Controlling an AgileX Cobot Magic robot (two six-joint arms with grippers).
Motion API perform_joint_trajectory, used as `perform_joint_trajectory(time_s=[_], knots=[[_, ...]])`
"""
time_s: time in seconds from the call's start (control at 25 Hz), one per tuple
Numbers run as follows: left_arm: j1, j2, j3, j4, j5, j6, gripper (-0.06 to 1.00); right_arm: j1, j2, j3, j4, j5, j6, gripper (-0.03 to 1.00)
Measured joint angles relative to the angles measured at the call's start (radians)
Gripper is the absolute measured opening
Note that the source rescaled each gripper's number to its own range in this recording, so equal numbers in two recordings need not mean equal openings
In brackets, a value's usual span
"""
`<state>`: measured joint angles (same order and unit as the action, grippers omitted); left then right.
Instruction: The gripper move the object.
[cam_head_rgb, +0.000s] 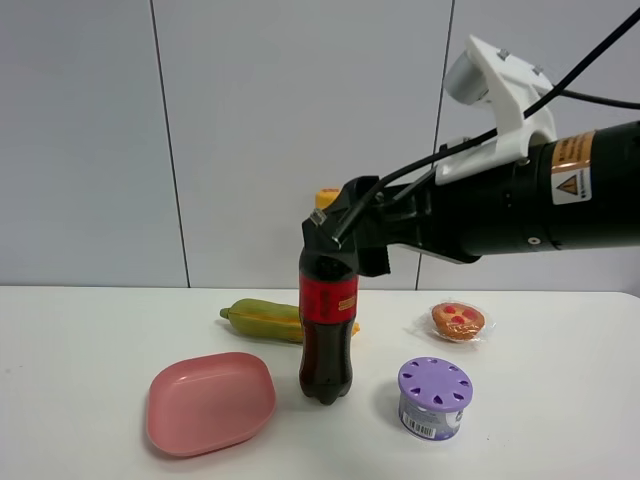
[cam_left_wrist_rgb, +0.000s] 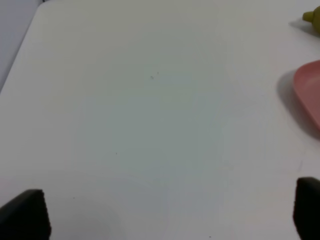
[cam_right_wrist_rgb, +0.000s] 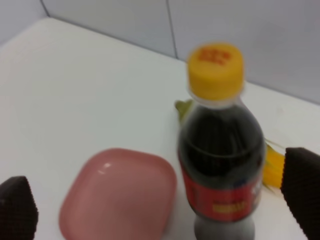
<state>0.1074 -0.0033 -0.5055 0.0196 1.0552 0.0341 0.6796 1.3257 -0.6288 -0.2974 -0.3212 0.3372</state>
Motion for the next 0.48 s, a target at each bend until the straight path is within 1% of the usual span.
perform_joint_trajectory(time_s=[0.16, 0.28, 0.36, 0.48], knots=[[0.000, 0.000, 0.000, 0.000, 0.000, 0.000, 1.00, 0.010, -0.075, 0.001, 0.001, 0.052, 0.000, 1.00], [0.000, 0.000, 0.000, 0.000, 0.000, 0.000, 1.00, 0.007, -0.128, 0.001, 0.001, 0.119, -0.016, 1.00], [0.000, 0.000, 0.000, 0.000, 0.000, 0.000, 1.00, -0.018, -0.161, 0.001, 0.001, 0.136, -0.027, 1.00], [0.000, 0.000, 0.000, 0.000, 0.000, 0.000, 1.00, -0.087, -0.202, 0.001, 0.002, 0.150, -0.057, 1.00]])
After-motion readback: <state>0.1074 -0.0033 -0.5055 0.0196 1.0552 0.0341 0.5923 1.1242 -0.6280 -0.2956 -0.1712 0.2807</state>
